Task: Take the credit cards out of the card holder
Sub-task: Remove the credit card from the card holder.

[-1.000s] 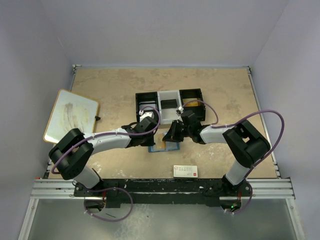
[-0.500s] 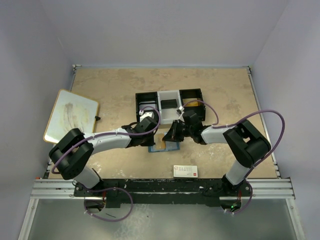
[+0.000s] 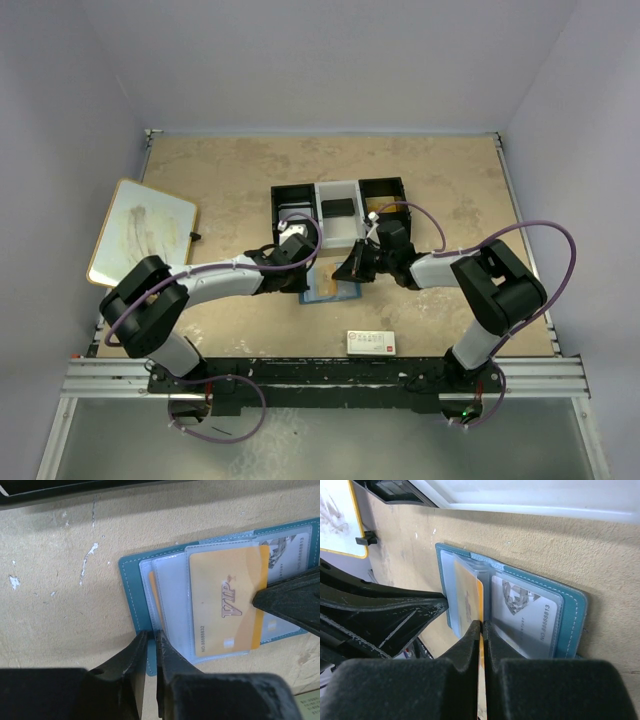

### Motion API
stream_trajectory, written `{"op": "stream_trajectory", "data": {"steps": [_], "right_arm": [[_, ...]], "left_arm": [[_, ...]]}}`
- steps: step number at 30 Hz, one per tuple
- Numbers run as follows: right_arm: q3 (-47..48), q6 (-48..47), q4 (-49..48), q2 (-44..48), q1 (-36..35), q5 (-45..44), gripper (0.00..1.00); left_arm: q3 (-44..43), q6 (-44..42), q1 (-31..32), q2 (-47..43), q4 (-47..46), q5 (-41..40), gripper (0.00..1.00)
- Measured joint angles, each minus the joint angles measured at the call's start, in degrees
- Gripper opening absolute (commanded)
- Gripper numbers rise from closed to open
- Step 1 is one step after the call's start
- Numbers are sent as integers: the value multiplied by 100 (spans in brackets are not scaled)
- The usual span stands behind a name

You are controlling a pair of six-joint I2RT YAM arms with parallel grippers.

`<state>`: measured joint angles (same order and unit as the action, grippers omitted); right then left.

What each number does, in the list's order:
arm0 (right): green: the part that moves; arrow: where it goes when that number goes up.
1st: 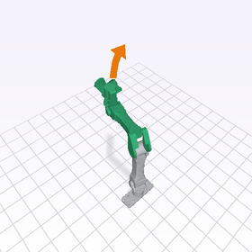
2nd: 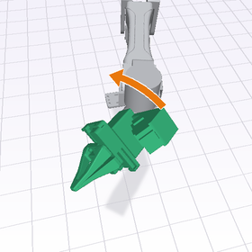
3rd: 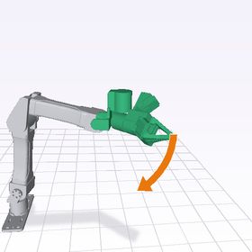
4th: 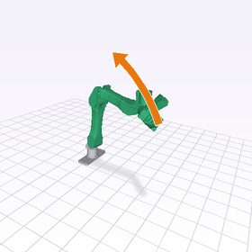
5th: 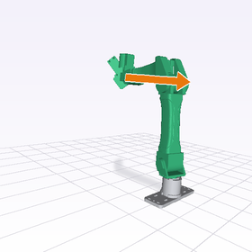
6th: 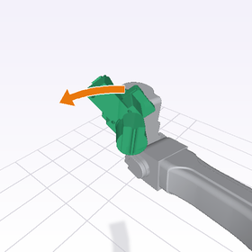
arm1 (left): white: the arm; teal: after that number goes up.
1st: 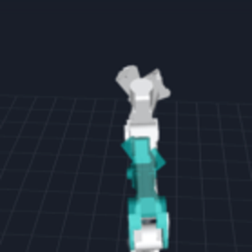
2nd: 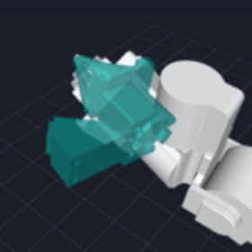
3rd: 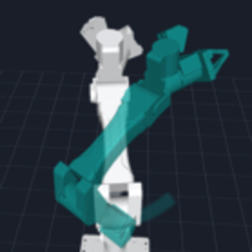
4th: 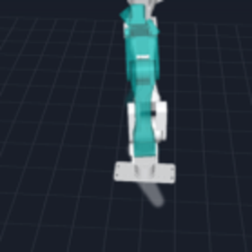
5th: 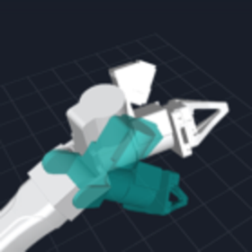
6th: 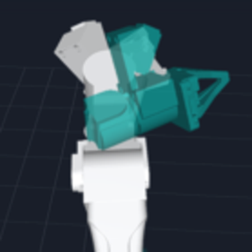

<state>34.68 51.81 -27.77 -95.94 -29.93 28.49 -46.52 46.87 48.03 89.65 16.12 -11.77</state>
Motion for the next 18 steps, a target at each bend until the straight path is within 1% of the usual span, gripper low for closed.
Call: {"op": "stream_trajectory", "data": {"steps": [5, 7, 10, 15, 18], "right_arm": [[-31, 2, -105, 0, 0, 61, 5], [-46, 2, -153, 0, 0, 98, 6], [-72, 4, -227, -2, 0, 111, 7], [-153, 35, -315, -7, 0, 129, 7], [-245, 107, -463, -7, 0, 195, 8]], "left_arm": [[-2, -7, 0, -278, 24, 7, 26], [-24, -24, 0, -446, -13, 39, 28], [-179, -92, 0, -527, -210, 225, 28], [-374, -151, 0, -175, -684, 678, 21], [-376, -199, 9, 129, -715, 776, 18]]}}
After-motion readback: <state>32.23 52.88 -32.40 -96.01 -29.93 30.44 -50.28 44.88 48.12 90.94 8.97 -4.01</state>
